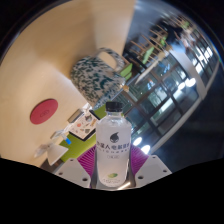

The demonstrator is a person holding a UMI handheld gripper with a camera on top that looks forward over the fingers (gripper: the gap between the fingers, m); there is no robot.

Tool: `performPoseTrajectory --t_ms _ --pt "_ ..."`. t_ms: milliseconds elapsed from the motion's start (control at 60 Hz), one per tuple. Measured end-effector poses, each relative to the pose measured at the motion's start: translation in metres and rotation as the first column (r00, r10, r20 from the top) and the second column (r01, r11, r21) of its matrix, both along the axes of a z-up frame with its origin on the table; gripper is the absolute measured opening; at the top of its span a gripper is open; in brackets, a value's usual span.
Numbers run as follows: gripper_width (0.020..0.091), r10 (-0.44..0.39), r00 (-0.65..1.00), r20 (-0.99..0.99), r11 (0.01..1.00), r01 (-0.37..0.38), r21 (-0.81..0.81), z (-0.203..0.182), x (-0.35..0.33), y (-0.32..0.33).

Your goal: Pour water

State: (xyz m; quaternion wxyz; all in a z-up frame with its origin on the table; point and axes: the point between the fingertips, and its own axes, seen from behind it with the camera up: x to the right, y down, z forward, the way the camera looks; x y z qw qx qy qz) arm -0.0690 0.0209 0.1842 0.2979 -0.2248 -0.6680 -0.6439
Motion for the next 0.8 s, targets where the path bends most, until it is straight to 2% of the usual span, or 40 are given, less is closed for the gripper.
performPoseTrajectory --t_ms 17,117,233,350,417,483,550,600,633,717,750,800 --pt "0.0441 0.006 1.000 0.016 1.000 -0.006 -0.004 0.000 -0.006 0.017" --pt "0.0441 -0.007 0.997 0.073 1.000 0.009 -0.025 -0.010 -0.010 0.020" --pt "0.0442 -0.031 0.998 0.062 0.999 0.033 -0.027 -0.020 -0.006 0.024" --pt "0.0443 -0.028 0.999 0.017 0.999 0.029 -0.029 -0.013 0.000 0.025" --pt "0.0444 -0.014 0.993 -0.113 1.000 0.012 -0.013 0.000 -0.003 0.027" --pt "0.0444 -0.006 0.915 -0.404 1.000 0.006 -0.003 0.019 0.003 0.025" --pt "0.0443 -0.002 0.646 -0.764 1.000 0.001 -0.001 0.034 0.015 0.025" --pt "0.0444 -0.015 0.311 -0.950 1.000 -0.001 -0.016 0.033 0.030 0.021" --pt "0.0442 -0.022 0.070 -0.997 0.999 -0.029 -0.024 0.028 0.036 0.022" --pt "0.0443 -0.082 -0.468 -0.880 0.995 -0.096 -0.042 0.000 0.050 0.016" --pt "0.0445 -0.120 -0.601 -0.790 0.991 -0.125 -0.055 -0.014 0.052 0.011" --pt "0.0443 -0.174 -0.716 -0.676 0.981 -0.183 -0.059 -0.033 0.049 0.016"
